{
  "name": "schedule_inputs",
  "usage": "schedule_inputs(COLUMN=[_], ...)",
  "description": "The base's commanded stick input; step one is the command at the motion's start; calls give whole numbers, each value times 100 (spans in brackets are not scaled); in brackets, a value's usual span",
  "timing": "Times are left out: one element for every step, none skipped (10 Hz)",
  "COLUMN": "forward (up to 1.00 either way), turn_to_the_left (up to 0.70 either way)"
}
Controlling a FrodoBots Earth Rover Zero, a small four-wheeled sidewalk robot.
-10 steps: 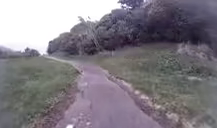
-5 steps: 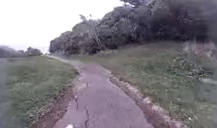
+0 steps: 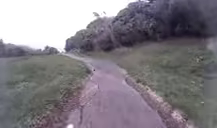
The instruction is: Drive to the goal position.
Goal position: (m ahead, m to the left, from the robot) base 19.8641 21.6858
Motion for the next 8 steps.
schedule_inputs(forward=[85, 85, 85, 85, 85, 85, 85, 85], turn_to_the_left=[0, 0, 0, 15, 27, 7, 4, 1])
